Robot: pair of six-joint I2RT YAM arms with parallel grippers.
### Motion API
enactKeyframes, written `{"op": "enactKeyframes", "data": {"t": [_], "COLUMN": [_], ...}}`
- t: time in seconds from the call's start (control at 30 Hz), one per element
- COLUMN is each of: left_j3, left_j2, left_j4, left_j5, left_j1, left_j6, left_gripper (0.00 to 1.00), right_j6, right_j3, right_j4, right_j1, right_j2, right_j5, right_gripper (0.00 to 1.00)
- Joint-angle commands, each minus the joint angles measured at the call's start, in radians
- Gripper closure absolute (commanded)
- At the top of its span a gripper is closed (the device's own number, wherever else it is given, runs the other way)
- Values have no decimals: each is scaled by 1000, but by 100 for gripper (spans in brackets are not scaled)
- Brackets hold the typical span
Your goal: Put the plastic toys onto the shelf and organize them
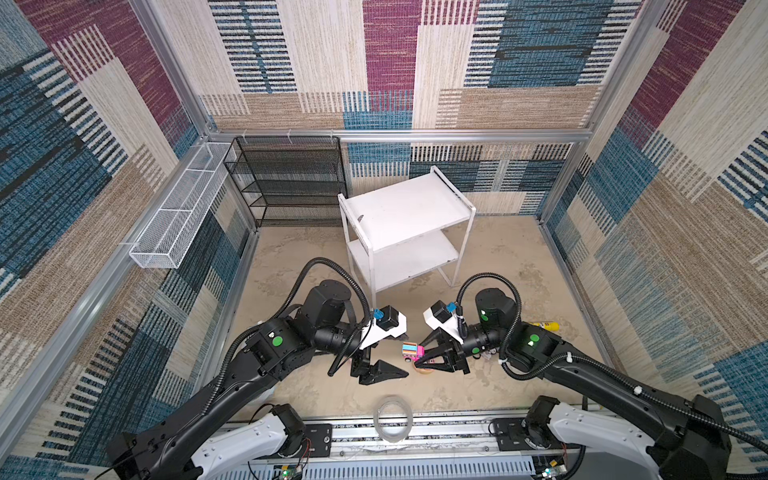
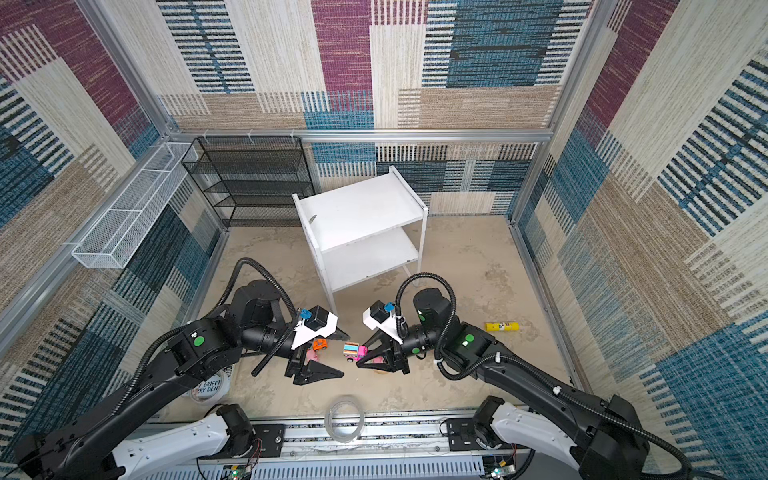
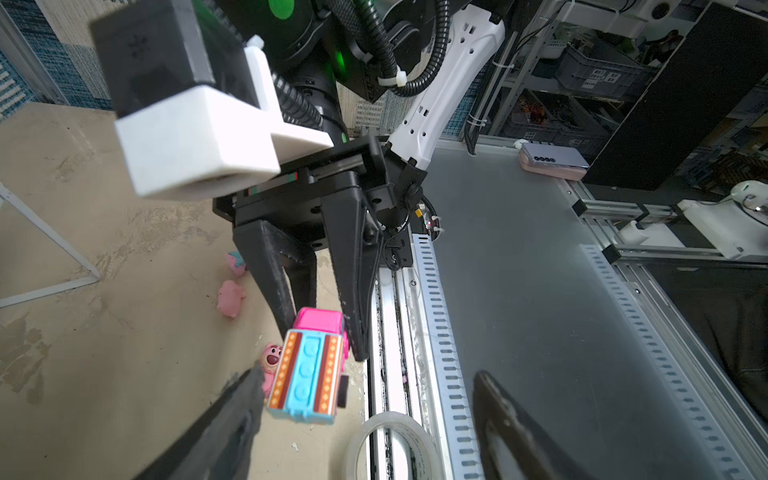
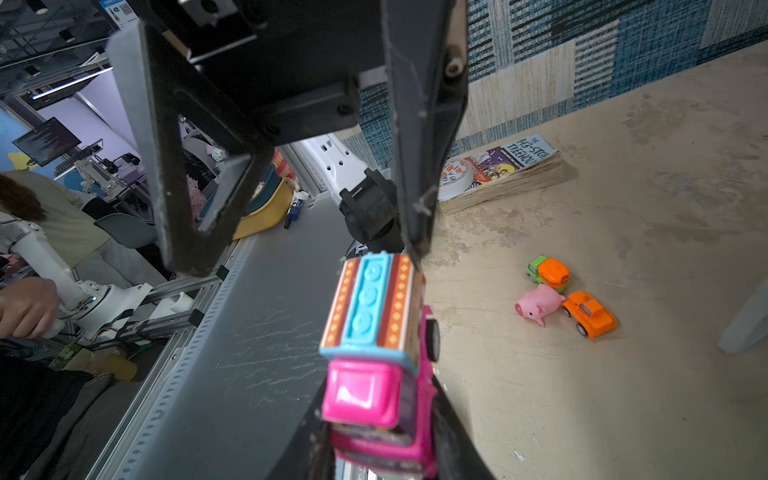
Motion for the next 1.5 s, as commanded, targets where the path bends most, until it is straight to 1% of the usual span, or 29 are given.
{"op": "enactKeyframes", "data": {"t": [0.0,0.2,0.23,0.27,0.5,0.73,0.87,0.97,1.03,1.07,1.1,1.13,1.23,1.3,1.47], "left_j3": [3,7,5,5,-2,-5,-4,-5,-5,-5,-7,-7,-13,-16,-16], "left_j2": [14,35,36,34,30,37,39,38,36,35,33,32,30,28,27], "left_j4": [-7,-7,-7,-6,-8,-7,-7,-7,-7,-7,-7,-7,-7,-7,-9], "left_j5": [5,-12,-14,-17,-31,-60,-55,-55,-55,-55,-55,-57,-61,-65,-66], "left_j1": [-2,-5,-4,-5,-4,-6,-7,-6,-6,-7,-5,-6,-6,-6,-5], "left_j6": [22,24,24,24,24,30,30,33,33,34,35,36,41,42,44], "left_gripper": [22,34,39,41,47,61,65,73,77,78,79,79,79,79,79], "right_j6": [-13,-10,-9,-9,-7,-5,-4,-4,-4,-4,-4,-4,-18,-31,-52], "right_j3": [14,18,19,17,18,19,16,14,14,14,13,12,16,25,50], "right_j4": [3,8,8,11,13,10,12,14,14,14,14,13,-2,-22,-60], "right_j1": [14,26,27,29,30,31,32,31,32,32,34,33,33,33,33], "right_j2": [3,-4,-4,-6,-13,-17,-22,-23,-25,-28,-28,-29,-34,-36,-26], "right_j5": [-3,13,14,15,18,21,27,27,26,25,27,27,29,28,37], "right_gripper": [70,70,70,70,70,69,68,68,65,62,57,53,44,41,41]}}
